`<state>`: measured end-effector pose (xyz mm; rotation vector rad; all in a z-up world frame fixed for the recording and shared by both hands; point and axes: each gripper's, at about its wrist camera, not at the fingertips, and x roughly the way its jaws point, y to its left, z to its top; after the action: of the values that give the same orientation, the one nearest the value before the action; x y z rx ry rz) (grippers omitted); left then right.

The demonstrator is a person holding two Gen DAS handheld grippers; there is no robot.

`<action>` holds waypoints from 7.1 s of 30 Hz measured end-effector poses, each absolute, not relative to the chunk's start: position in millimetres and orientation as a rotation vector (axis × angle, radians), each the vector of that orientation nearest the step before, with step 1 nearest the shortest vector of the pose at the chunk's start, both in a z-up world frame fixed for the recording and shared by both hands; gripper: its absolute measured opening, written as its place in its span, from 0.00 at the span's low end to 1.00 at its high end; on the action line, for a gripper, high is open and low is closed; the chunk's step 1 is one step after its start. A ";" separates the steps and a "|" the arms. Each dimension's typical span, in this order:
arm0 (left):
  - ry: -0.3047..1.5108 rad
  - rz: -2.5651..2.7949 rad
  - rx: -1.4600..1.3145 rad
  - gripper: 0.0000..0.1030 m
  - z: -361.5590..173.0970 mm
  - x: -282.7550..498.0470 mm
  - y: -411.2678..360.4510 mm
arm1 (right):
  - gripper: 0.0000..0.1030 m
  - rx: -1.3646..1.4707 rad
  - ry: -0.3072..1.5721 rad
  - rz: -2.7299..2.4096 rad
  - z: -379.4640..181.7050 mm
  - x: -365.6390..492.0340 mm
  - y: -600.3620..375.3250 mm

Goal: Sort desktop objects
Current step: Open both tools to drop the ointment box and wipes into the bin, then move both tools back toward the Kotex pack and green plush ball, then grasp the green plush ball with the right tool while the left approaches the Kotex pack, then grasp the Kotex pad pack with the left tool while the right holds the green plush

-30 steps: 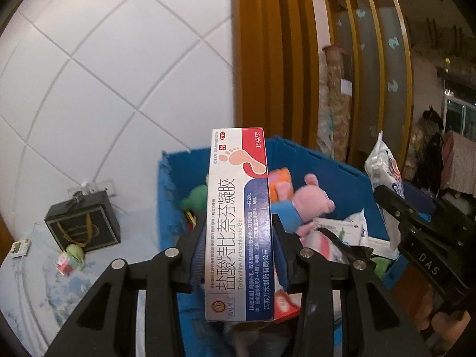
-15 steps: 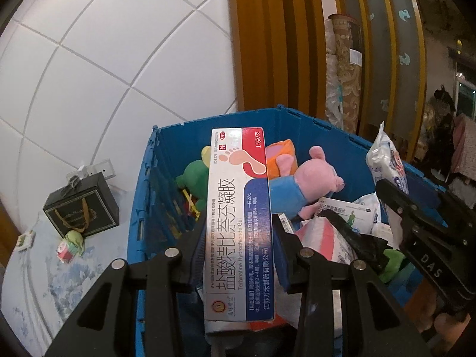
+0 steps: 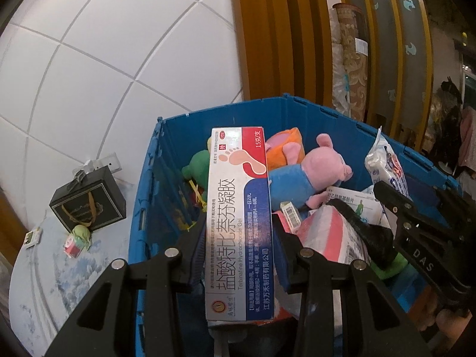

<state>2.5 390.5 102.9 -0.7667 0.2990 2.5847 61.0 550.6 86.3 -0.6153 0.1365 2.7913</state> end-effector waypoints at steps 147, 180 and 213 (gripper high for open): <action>-0.042 2.829 -1.457 0.53 -130.7 -306.7 -132.3 | 0.62 -1.555 -0.207 3.150 -112.2 -361.6 37.1; -0.224 2.849 -1.746 0.74 -161.0 -317.0 -171.4 | 0.62 -1.766 -0.124 3.099 -148.9 -328.0 47.9; -0.165 2.920 -1.688 0.77 -135.8 -283.1 -165.5 | 0.62 -1.749 -0.125 3.192 -124.6 -319.7 37.4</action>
<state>-283.1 -165.5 -135.8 -1.6877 -0.1648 2.9202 -319.7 37.4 -124.6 -1.7487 -0.1245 3.1916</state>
